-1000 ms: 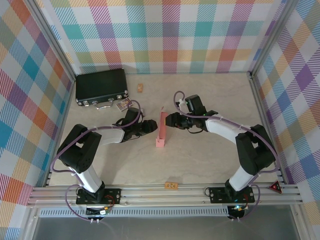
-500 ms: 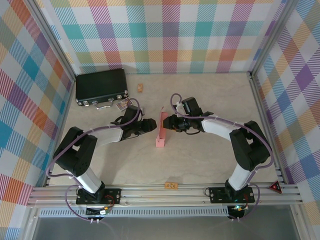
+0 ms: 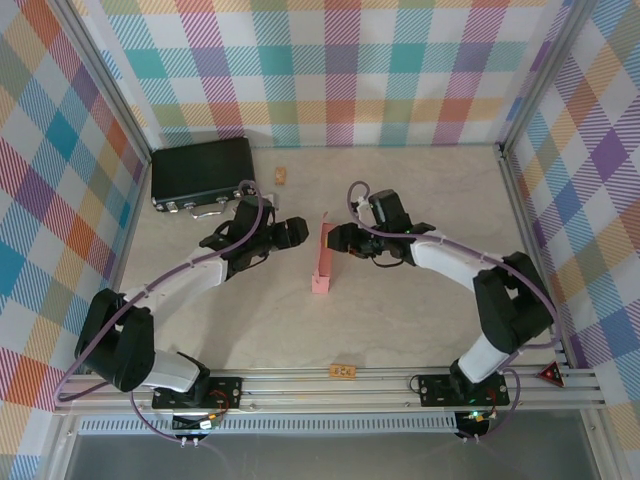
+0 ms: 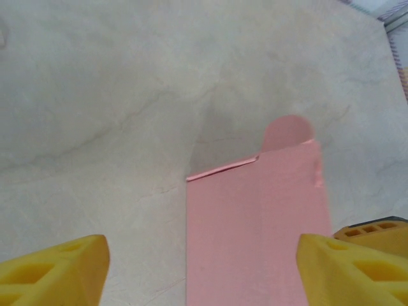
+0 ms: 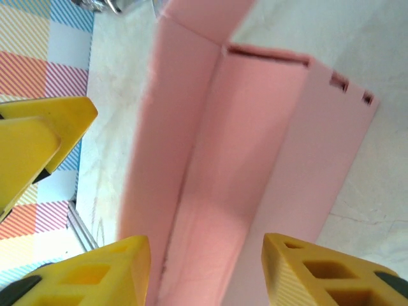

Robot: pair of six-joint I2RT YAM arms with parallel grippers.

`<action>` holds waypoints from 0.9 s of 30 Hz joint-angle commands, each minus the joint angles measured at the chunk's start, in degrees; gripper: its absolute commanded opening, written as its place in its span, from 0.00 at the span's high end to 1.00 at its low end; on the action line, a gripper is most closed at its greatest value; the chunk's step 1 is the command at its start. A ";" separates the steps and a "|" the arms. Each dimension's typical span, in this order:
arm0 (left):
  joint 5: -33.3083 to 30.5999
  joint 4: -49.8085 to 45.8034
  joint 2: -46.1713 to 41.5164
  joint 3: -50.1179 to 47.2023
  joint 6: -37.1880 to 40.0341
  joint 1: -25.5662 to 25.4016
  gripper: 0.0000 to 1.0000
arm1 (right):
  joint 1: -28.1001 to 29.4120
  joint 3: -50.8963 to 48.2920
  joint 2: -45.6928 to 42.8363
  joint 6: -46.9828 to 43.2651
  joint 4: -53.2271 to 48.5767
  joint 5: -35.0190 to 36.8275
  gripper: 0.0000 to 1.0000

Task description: Fold the paper box

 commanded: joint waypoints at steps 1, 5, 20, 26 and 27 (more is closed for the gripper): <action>-2.97 -5.74 -1.21 4.03 3.06 -2.34 0.19 | -0.64 -0.12 -4.59 -1.81 -4.46 7.75 0.49; -5.84 -12.46 1.62 9.67 5.90 -6.17 0.16 | -4.53 -2.60 -8.67 -3.36 -9.53 11.67 0.47; -13.99 -28.51 21.51 28.25 11.43 -14.90 0.14 | -14.63 -15.74 -22.06 -5.12 -11.93 10.32 0.45; -12.75 -29.76 25.00 29.92 13.52 -15.20 0.25 | -14.72 -17.65 -23.44 -4.37 -12.11 10.11 0.45; -12.76 -29.81 25.34 29.92 13.88 -15.20 0.27 | -14.72 -17.78 -23.63 -4.48 -12.27 10.25 0.45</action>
